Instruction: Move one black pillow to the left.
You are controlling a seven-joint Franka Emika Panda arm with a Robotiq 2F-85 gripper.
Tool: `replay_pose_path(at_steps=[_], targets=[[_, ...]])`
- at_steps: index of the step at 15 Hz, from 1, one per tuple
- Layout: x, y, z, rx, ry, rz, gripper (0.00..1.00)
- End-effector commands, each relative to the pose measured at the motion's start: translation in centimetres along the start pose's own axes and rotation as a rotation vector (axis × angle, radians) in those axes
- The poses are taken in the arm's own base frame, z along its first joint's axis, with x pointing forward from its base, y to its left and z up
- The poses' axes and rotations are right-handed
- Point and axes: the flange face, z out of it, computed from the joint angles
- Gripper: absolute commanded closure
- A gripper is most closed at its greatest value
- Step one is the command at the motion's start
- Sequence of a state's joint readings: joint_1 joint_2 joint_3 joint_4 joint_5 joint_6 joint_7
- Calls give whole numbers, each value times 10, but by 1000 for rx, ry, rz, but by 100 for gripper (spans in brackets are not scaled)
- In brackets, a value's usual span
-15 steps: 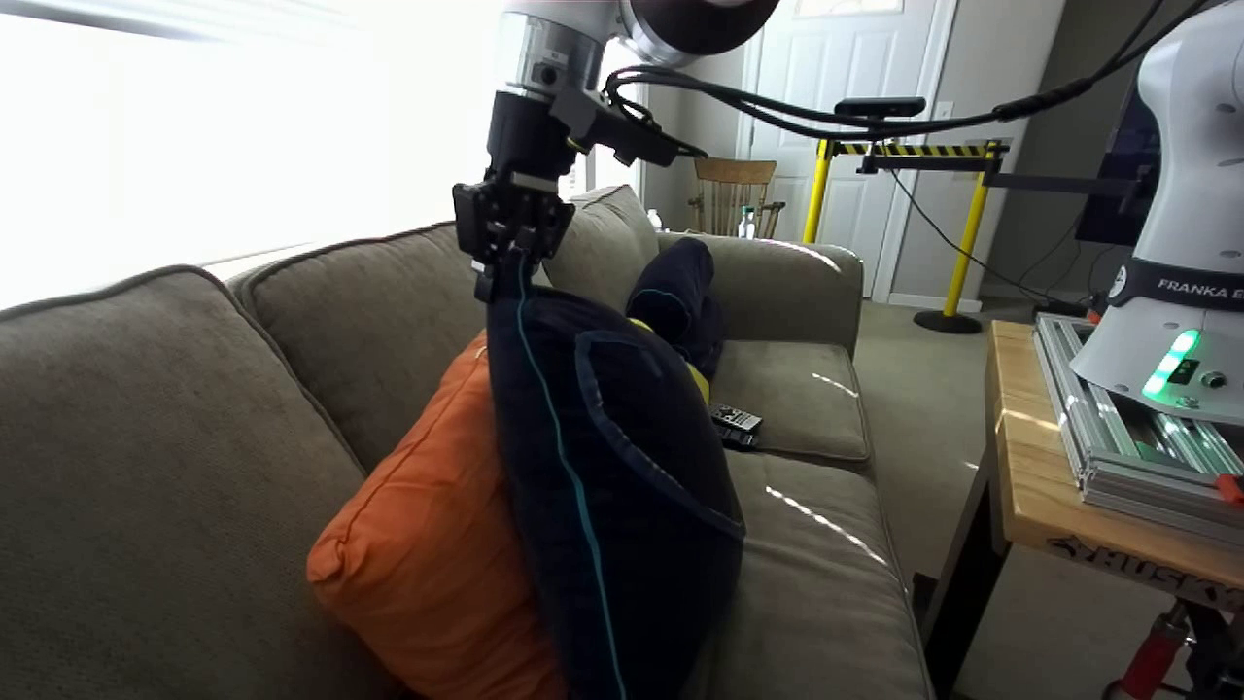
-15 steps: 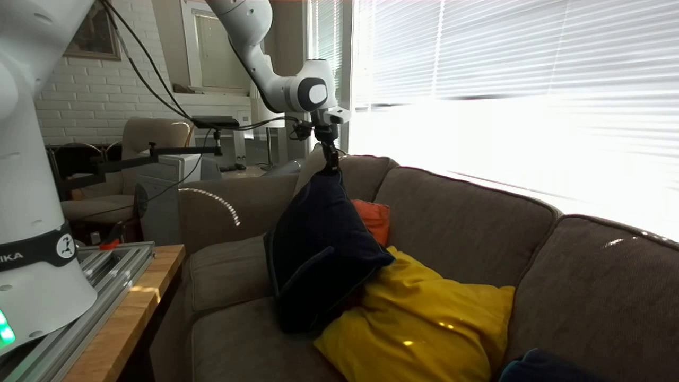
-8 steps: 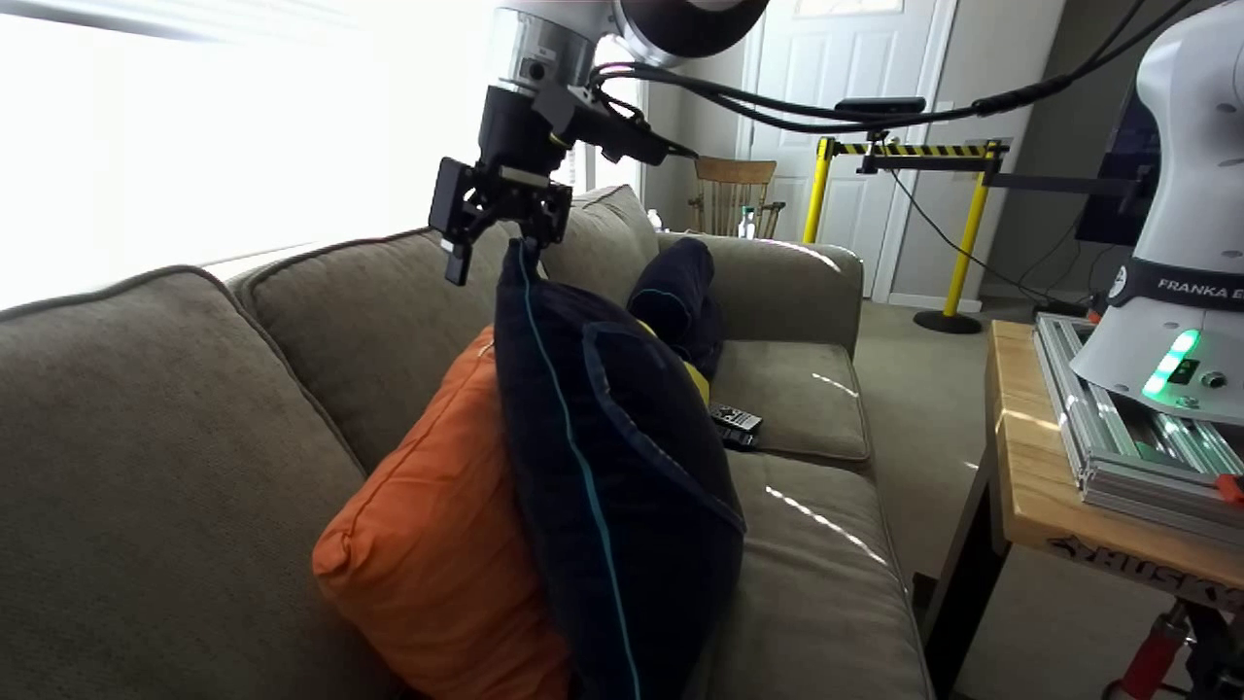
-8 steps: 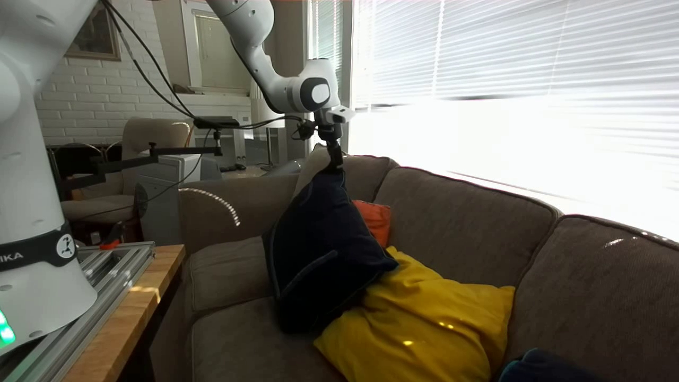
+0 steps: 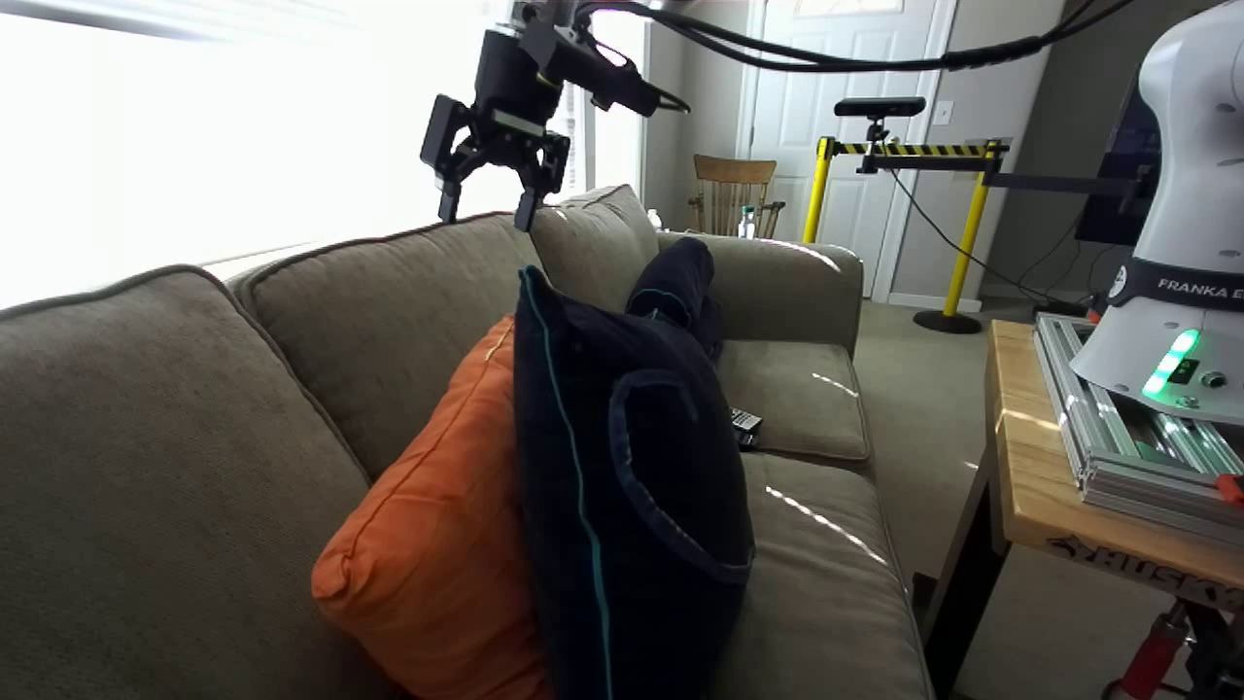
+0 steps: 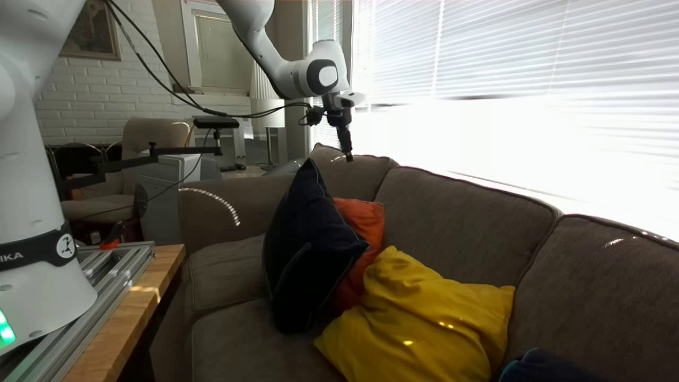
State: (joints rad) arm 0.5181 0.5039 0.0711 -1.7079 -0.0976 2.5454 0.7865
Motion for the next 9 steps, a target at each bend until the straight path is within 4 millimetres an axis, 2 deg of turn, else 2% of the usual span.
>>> replay_pose_path(at_steps=[1,5,9], targets=[[28,38,-32,-71,-20,56,0],[68,107,-53,-180,-56,171,0],[91,184,-67,-193,-233,183,0]])
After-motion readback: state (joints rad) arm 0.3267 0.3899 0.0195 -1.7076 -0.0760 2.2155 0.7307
